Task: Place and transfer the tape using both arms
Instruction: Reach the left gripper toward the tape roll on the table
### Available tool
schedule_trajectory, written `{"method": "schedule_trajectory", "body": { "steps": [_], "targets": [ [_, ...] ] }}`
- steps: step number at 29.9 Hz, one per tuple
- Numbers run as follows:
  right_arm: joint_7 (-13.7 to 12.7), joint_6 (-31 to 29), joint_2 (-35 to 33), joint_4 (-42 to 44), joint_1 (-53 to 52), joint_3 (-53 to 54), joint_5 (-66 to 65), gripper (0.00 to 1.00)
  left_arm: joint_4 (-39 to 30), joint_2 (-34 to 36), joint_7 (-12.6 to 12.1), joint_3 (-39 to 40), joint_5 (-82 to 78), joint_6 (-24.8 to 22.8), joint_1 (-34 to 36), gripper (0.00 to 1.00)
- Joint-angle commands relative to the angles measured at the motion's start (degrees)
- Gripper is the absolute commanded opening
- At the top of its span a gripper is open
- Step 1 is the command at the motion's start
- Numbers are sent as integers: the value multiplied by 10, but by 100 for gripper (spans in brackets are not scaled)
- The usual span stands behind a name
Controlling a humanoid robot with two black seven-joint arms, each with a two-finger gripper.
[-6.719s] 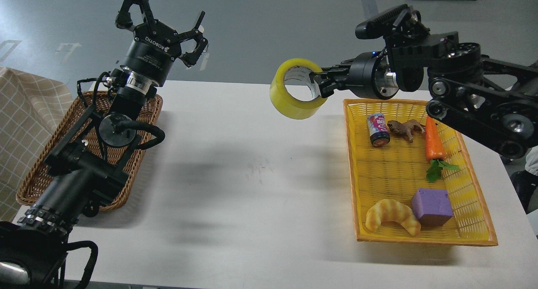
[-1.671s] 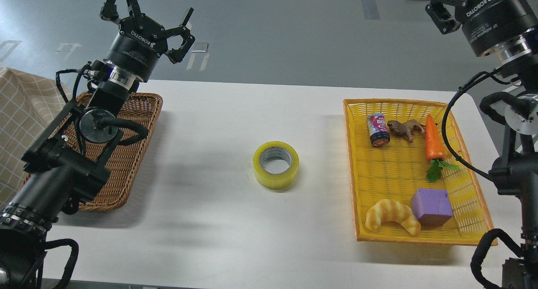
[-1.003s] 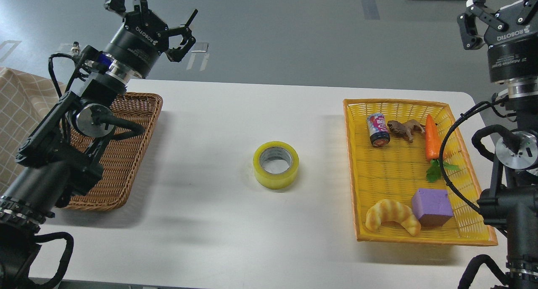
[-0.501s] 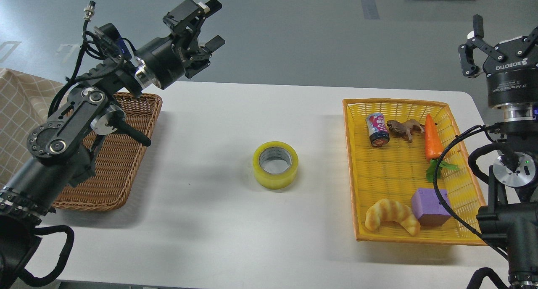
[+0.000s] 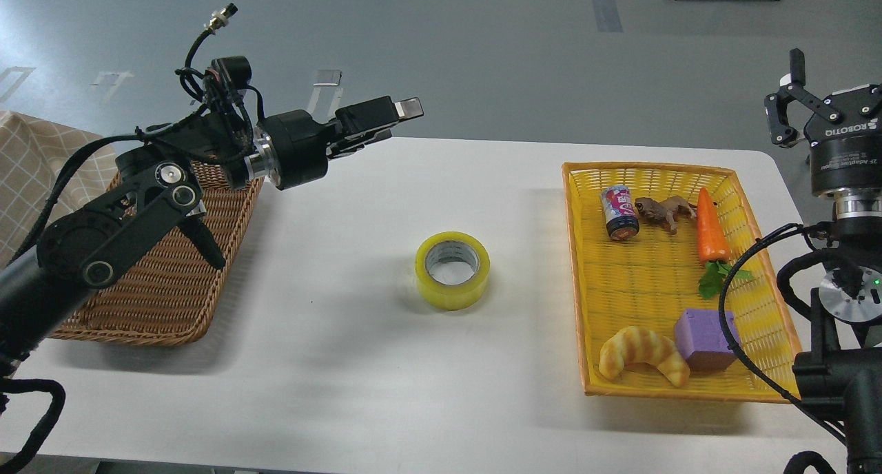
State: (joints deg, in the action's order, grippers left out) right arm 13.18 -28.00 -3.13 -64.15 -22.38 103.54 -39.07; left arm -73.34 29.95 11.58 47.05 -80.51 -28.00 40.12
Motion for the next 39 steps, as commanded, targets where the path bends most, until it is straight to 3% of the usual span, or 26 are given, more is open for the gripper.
{"method": "schedule_trajectory", "body": {
  "steps": [1,3,7,13,22,26,39],
  "targets": [
    [0,0,-2,1,4,0,0,100,-14,-5,-8,-13,-104,0,1,98],
    [0,0,-2,1,4,0,0,100,-18,-4,-22,-20,-134,0,-3,98],
    [0,0,-1,1,4,0,1,99,-38,-4,-87,-63,-200,0,6,98],
    [0,0,-1,4,4,-1,0,100,-48,-14,-94,-81,-295,0,10,98],
    [0,0,-2,13,8,0,0,100,-56,-34,-98,-116,-317,0,10,98],
    [0,0,-2,18,7,0,0,100,-56,-40,-118,-146,-349,0,10,98],
    [0,0,-3,18,8,0,1,100,-23,-91,-151,-169,-352,0,10,98]
  ]
}}
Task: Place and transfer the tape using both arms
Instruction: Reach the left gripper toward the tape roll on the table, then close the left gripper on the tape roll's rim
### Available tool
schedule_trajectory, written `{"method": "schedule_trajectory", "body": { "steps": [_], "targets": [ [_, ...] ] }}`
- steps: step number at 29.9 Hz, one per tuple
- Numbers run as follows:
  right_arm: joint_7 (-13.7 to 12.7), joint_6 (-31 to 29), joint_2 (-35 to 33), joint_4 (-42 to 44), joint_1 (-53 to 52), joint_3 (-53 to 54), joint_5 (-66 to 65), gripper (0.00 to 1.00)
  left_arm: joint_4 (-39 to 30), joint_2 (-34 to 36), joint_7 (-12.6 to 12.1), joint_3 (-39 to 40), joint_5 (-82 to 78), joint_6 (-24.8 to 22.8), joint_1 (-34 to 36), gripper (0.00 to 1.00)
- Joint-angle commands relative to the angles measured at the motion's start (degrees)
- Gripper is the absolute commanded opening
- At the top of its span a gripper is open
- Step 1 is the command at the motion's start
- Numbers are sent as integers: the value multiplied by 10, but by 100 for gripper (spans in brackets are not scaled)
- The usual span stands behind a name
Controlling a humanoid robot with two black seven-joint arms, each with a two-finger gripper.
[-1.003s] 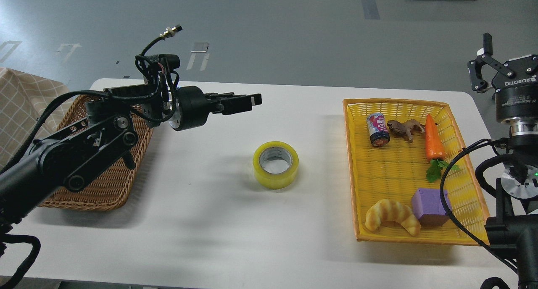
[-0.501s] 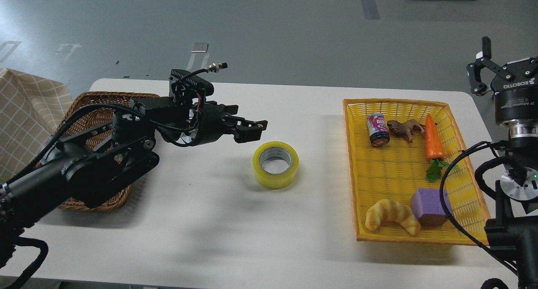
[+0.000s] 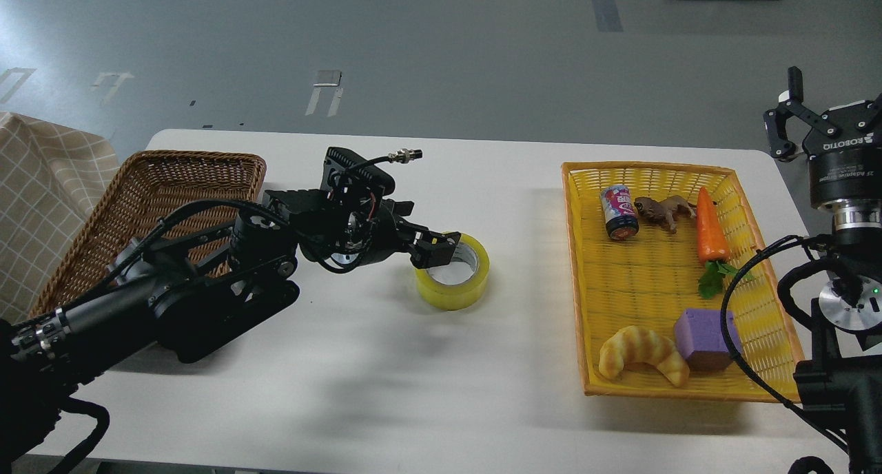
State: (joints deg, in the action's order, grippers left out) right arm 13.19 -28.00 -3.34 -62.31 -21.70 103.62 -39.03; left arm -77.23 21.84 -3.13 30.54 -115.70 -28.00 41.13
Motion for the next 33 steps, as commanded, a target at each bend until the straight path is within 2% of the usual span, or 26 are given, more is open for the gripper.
{"method": "schedule_trajectory", "body": {
  "steps": [1,12,16,24,29,32,33],
  "targets": [
    [0,0,0,0,2,0,0,99,27,-16,-4,-4,0,0,0,98],
    [0,0,-1,-1,5,1,0,100,81,-39,-3,-13,-1,0,-2,96],
    [1,0,-1,-1,6,1,0,100,85,-47,-2,-17,-1,0,-1,89],
    [1,0,-4,-4,10,3,1,99,123,-68,-5,-31,-9,0,5,83],
    [1,0,-6,-4,12,4,1,100,139,-75,-13,-44,-21,0,5,63],
    [3,0,-6,-4,12,4,1,100,148,-76,-31,-45,-22,0,5,40],
    [3,0,-6,-4,12,4,1,100,150,-76,-33,-46,-22,0,5,23]
  ]
}}
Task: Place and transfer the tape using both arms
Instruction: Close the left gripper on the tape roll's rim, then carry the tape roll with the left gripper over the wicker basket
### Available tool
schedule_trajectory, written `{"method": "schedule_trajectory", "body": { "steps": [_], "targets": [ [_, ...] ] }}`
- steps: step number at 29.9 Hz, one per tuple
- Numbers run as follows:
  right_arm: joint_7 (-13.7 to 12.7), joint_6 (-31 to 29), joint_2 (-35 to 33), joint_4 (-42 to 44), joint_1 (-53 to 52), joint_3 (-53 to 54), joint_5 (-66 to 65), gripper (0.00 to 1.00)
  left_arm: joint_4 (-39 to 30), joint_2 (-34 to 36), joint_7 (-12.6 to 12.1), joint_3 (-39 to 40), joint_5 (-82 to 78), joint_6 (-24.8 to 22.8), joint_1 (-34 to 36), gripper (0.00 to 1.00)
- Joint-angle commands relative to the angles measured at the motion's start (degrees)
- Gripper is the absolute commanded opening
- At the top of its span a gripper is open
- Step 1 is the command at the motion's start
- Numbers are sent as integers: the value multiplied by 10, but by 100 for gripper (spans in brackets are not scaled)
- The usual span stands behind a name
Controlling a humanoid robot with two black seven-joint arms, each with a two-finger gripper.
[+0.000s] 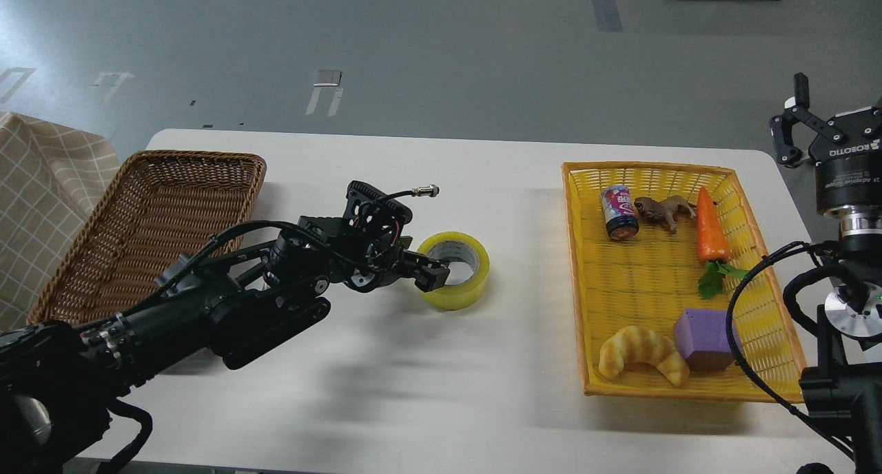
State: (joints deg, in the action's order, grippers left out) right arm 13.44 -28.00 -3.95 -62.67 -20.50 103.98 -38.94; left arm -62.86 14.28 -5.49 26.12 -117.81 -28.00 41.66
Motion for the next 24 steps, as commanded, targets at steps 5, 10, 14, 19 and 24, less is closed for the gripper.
{"method": "schedule_trajectory", "body": {
  "steps": [5,10,14,19,24],
  "targets": [
    [1,0,1,1,0,0,0,100,11,0,-1,-5,-2,0,3,0],
    [1,0,2,1,0,0,0,100,7,0,3,-4,-39,0,7,0],
    [1,0,3,-1,0,0,0,100,-6,3,4,-4,-38,0,30,0],
    [1,0,3,-1,-1,0,1,100,-11,16,9,-3,-30,0,65,0],
    [1,0,3,-1,-1,0,1,99,-11,54,13,-2,-6,0,95,0]
  ]
}}
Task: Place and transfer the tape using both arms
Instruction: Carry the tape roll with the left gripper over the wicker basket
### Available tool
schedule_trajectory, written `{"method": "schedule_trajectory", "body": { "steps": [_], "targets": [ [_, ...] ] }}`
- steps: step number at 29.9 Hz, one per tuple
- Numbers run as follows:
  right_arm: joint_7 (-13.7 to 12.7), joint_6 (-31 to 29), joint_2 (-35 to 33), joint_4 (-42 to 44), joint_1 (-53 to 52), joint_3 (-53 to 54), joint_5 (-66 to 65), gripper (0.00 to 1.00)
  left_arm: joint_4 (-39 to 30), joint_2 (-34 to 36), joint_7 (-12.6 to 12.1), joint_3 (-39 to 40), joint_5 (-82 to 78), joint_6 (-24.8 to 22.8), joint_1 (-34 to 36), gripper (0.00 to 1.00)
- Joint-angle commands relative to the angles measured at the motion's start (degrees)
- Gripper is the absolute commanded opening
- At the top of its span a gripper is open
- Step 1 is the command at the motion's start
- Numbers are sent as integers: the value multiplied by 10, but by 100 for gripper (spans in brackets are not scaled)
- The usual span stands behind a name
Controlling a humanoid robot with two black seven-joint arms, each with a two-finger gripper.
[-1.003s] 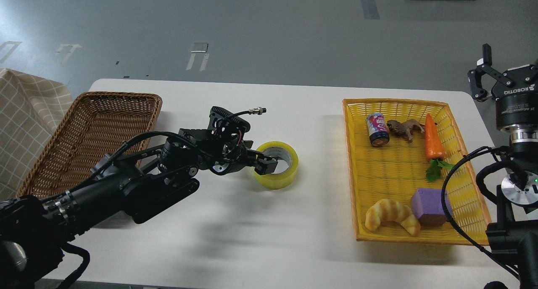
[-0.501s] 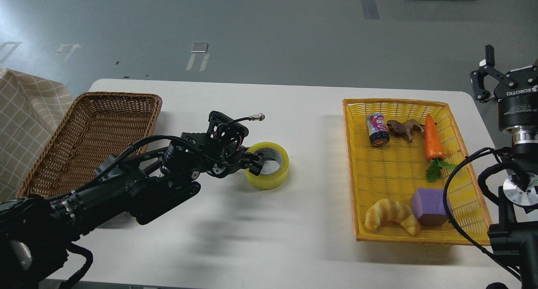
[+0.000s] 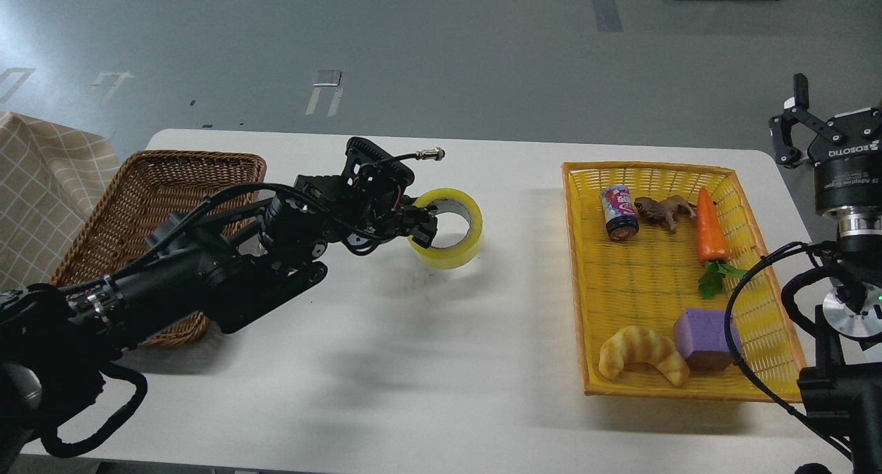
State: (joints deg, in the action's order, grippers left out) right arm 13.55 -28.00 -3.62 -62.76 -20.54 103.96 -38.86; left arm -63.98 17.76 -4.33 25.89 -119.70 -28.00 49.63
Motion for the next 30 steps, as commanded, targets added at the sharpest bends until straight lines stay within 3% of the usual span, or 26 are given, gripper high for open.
{"method": "schedule_trajectory", "body": {
  "steps": [1,16,30],
  "targets": [
    [0,0,0,-1,0,0,0,99,0,31,1,0,23,0,24,0],
    [0,0,2,-3,-2,-2,9,99,0,217,40,-1,91,0,57,0],
    [0,0,2,-2,-1,-3,9,99,9,352,92,-3,124,0,21,0]
  ]
}}
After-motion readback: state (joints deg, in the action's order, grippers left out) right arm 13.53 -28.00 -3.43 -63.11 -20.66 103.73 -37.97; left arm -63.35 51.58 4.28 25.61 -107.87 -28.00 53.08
